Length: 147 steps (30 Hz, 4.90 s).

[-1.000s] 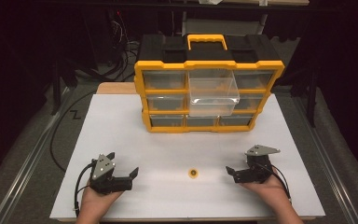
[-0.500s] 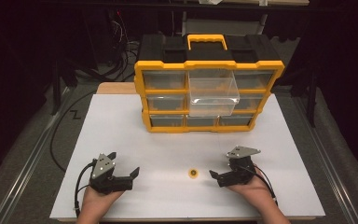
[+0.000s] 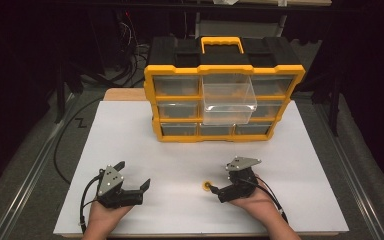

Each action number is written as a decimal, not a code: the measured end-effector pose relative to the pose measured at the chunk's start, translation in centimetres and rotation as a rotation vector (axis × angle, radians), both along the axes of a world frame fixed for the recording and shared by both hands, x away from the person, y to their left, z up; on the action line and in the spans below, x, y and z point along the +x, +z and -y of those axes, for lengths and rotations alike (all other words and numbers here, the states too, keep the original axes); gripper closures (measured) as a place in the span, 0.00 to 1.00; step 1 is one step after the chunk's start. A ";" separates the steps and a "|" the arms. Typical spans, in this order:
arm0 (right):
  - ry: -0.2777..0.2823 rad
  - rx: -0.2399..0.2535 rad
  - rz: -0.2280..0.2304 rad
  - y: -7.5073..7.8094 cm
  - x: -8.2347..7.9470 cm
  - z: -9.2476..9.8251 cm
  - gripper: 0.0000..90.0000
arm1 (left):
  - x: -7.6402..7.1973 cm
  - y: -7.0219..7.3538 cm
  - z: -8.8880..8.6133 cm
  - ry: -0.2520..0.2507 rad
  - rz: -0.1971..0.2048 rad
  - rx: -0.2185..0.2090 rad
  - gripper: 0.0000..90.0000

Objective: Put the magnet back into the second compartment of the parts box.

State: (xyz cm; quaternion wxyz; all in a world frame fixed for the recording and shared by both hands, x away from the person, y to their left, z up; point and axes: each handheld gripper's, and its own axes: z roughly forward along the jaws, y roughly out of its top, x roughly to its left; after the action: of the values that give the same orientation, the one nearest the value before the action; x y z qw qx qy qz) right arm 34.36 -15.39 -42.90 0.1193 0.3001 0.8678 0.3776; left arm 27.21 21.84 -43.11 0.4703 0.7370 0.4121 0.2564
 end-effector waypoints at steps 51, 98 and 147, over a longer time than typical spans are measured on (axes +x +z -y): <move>0.149 -0.066 0.006 -0.8 -1.0 -2.6 0.72 | -0.7 -0.7 0.0 -0.050 0.093 -0.081 0.00; -0.021 0.017 0.046 1.4 -0.5 6.8 0.72 | -0.9 -0.8 0.2 -0.047 0.093 -0.071 0.00; 0.093 -0.273 -0.233 4.1 1.2 5.0 0.72 | -0.9 -0.7 0.3 -0.056 0.092 -0.042 0.00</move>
State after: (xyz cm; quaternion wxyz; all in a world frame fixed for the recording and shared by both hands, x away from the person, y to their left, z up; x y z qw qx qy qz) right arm 35.57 -20.38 -38.76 0.0398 0.2824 0.9319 0.2241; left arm 26.35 21.55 -43.83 0.5112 0.7258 0.3744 0.2678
